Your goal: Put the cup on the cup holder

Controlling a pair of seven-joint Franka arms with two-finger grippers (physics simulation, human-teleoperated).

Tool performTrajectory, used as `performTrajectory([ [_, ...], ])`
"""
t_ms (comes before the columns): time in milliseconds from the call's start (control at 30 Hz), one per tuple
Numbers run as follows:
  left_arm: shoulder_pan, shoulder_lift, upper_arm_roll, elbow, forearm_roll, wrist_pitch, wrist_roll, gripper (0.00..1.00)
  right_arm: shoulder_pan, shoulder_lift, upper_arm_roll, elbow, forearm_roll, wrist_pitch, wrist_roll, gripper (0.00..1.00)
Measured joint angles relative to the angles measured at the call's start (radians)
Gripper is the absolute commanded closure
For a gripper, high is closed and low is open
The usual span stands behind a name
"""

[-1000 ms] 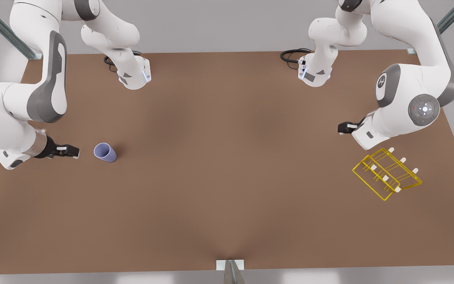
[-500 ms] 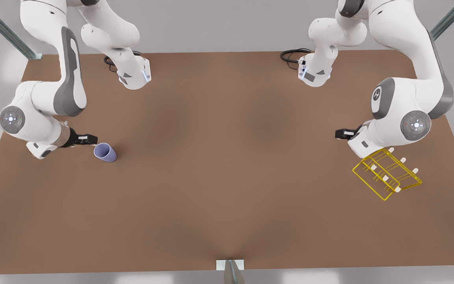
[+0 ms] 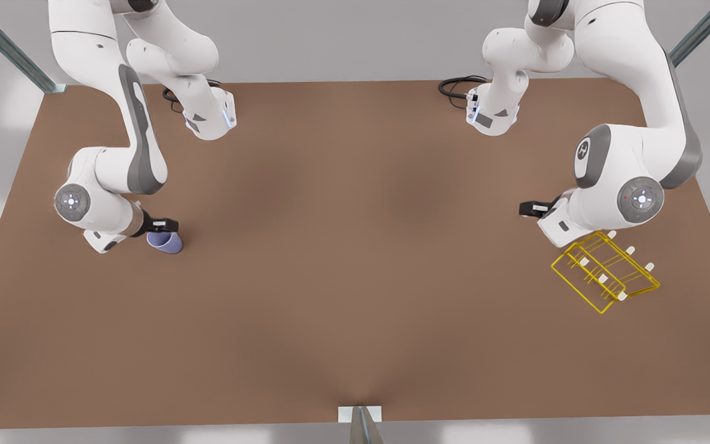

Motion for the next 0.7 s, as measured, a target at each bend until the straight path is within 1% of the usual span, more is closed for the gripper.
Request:
performTrajectory([
  [133, -0.002, 0.001, 0.0, 0.0, 0.0, 0.001, 0.0, 0.0, 0.029, 0.034, 0.001, -0.002, 0.002, 0.051, 0.008, 0.0],
  [467, -0.008, 0.002, 0.0, 0.001, 0.0, 0.001, 0.0, 0.0, -0.01, 0.103, -0.009, -0.01, 0.013, 0.11, 0.019, 0.0],
  [600, -0.008, 0.002, 0.0, 0.002, 0.001, 0.002, 0.0, 0.0, -0.014, 0.084, -0.01, -0.123, 0.013, 0.174, 0.02, 0.0],
  [700, -0.008, 0.001, 0.0, 0.003, 0.002, 0.002, 0.0, 0.0, -0.015, 0.09, -0.012, -0.14, 0.012, 0.225, 0.02, 0.0],
])
